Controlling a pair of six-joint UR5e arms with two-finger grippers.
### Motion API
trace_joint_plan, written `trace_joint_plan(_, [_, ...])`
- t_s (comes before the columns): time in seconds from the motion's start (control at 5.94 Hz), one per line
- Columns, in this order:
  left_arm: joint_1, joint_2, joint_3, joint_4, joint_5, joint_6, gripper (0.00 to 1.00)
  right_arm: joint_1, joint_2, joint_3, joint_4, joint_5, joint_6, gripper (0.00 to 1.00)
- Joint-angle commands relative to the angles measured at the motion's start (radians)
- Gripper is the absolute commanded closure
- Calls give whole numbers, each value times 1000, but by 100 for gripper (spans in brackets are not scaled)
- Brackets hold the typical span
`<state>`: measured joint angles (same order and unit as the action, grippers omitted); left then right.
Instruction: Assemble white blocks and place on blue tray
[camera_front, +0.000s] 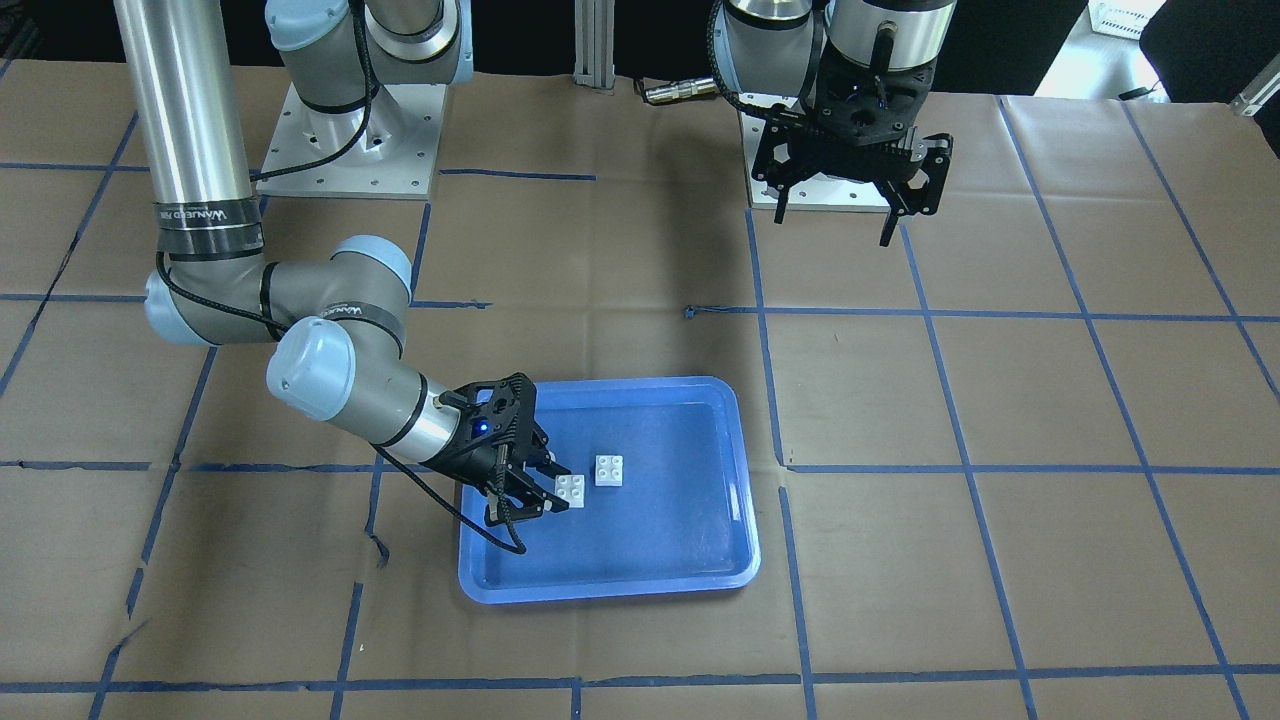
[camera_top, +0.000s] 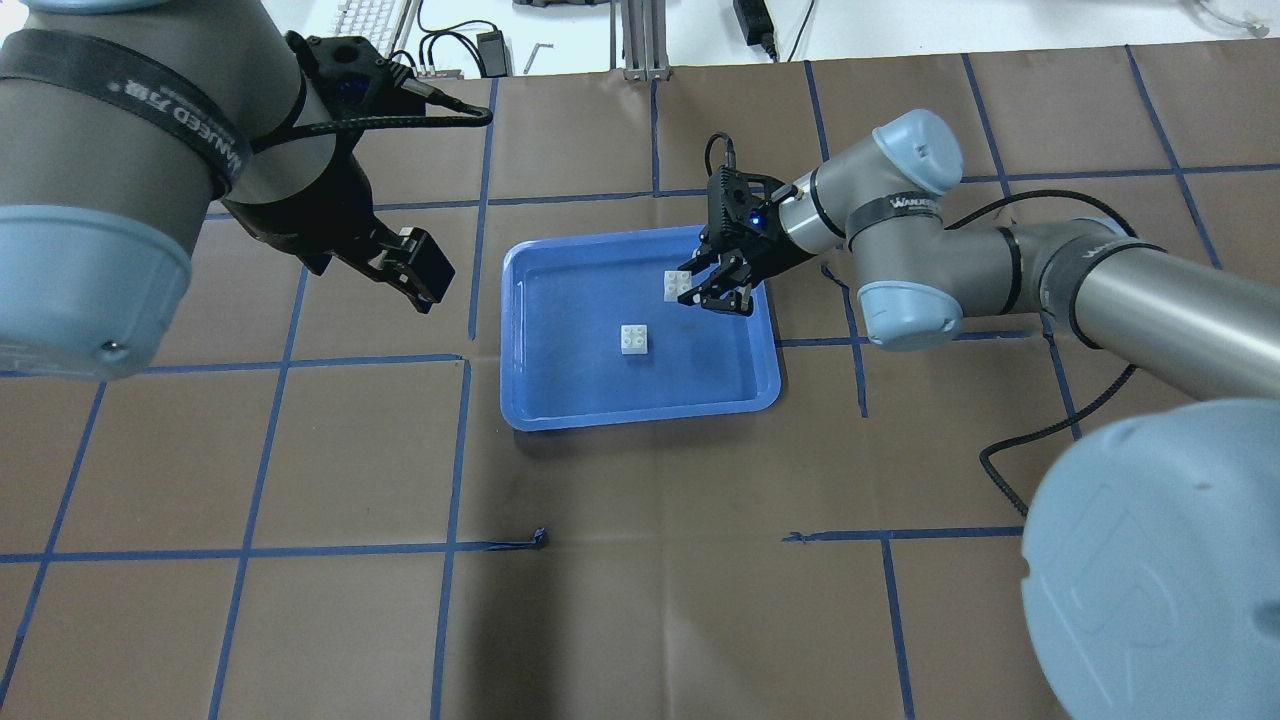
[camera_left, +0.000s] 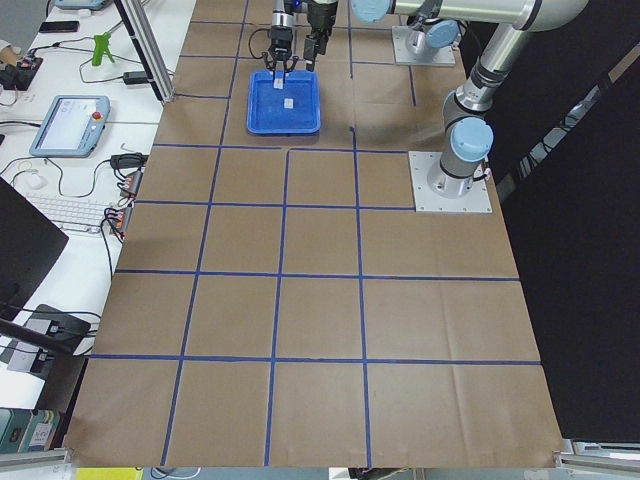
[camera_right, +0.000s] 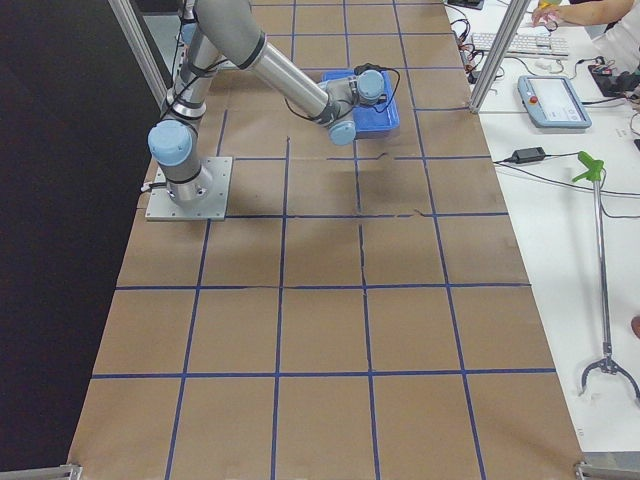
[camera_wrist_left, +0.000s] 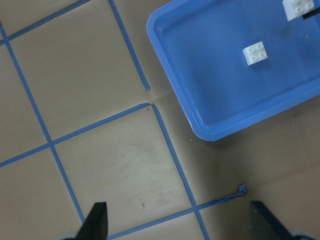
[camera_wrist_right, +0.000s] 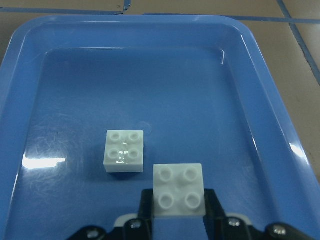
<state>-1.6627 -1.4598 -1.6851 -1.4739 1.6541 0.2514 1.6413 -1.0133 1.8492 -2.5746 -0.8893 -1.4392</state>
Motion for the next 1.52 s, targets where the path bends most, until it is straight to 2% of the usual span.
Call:
trace_joint_plan(0.0, [21, 4, 1, -3, 0, -1, 1, 3, 10, 37, -15, 0, 3, 72])
trace_joint_plan(1.35, [23, 10, 2, -5, 3, -1, 1, 25, 12, 65, -38, 3, 5, 72])
